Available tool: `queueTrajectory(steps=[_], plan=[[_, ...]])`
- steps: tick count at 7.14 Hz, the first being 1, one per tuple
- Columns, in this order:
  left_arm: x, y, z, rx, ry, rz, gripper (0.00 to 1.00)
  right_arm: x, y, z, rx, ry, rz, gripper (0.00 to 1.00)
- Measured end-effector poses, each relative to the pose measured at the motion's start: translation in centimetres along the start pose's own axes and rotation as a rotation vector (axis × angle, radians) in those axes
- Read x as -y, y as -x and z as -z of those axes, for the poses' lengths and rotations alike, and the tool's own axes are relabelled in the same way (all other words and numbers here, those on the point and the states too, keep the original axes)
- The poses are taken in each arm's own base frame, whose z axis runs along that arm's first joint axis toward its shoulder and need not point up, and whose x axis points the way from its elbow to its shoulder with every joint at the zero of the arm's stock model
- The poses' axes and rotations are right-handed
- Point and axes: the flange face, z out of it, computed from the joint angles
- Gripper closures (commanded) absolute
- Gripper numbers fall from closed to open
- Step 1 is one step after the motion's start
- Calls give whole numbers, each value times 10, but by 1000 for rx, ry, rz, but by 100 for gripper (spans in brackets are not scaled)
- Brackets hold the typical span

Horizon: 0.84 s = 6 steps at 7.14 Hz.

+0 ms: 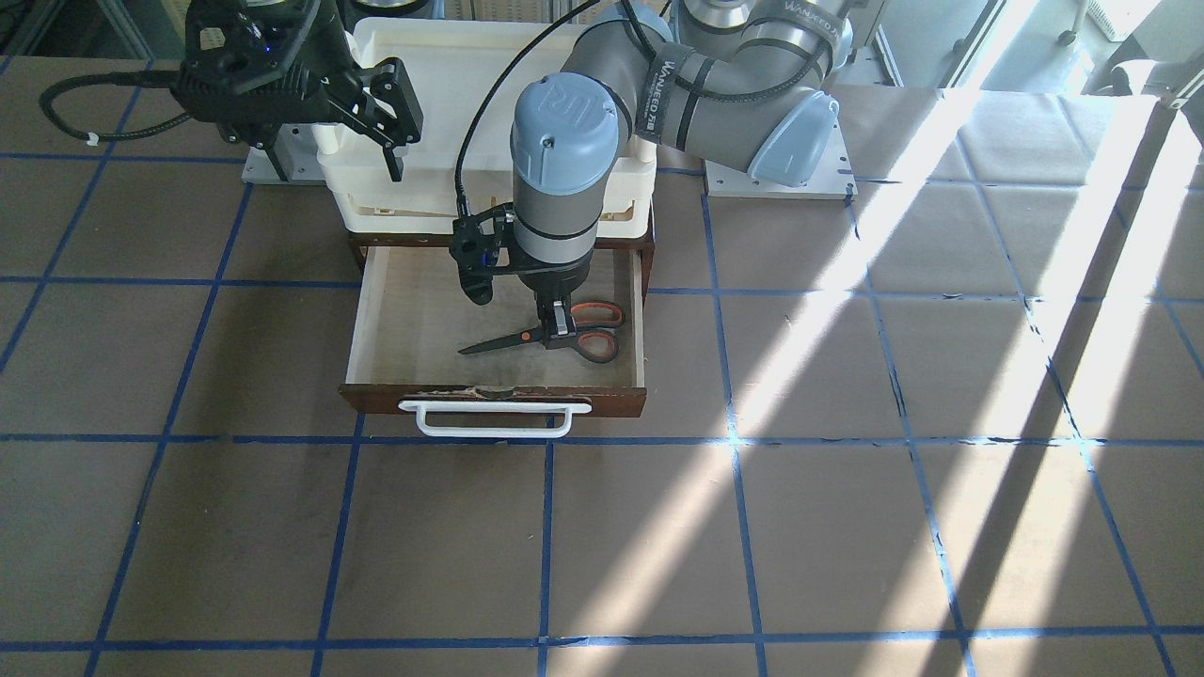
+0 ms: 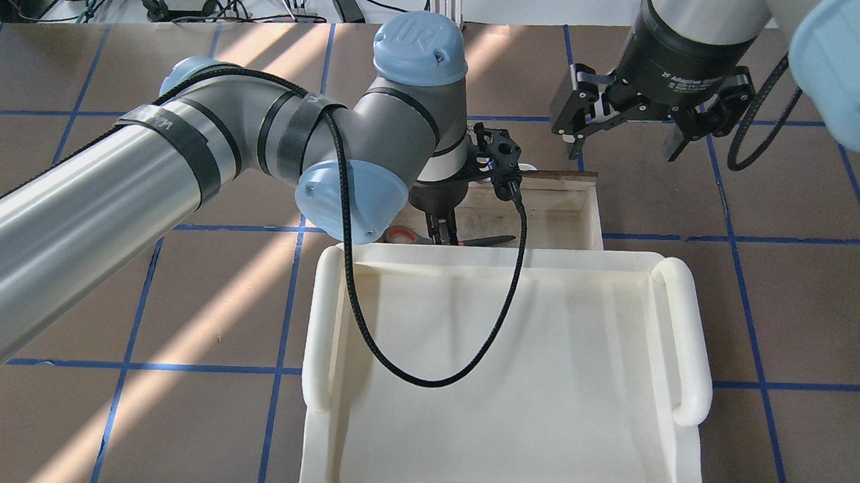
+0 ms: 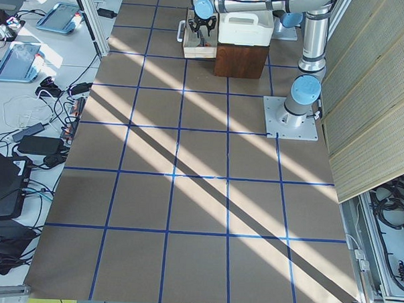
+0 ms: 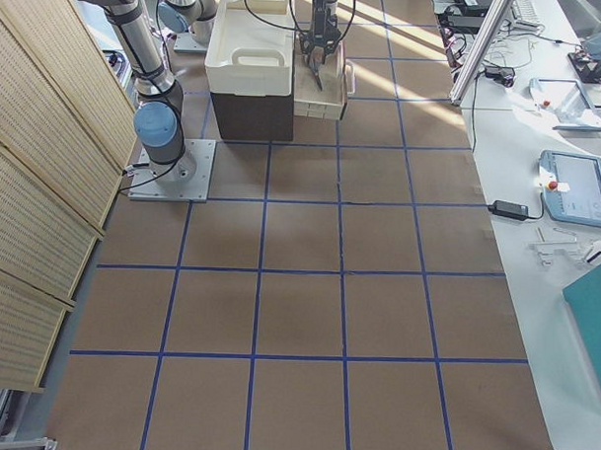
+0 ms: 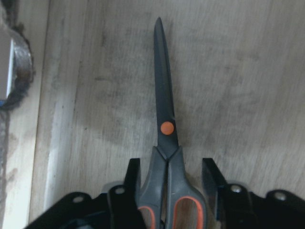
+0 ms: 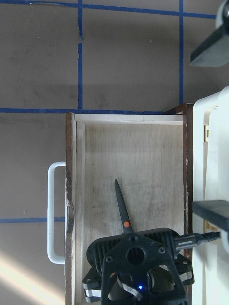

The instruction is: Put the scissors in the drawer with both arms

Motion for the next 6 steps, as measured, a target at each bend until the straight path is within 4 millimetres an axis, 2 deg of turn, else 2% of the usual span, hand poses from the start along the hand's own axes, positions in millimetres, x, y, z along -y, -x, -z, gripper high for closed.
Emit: queueTrajectory(steps=[2,4,6], plan=[[-1,-4,17,17,-21,74,1,0,0,-1,1,2,0,0],[-2,-12,42,18,-78,265,0,0,0,-1,1,4,2,0],[-23,-8,73,31,-112,461,0,1,0,-2,1,6,6,0]])
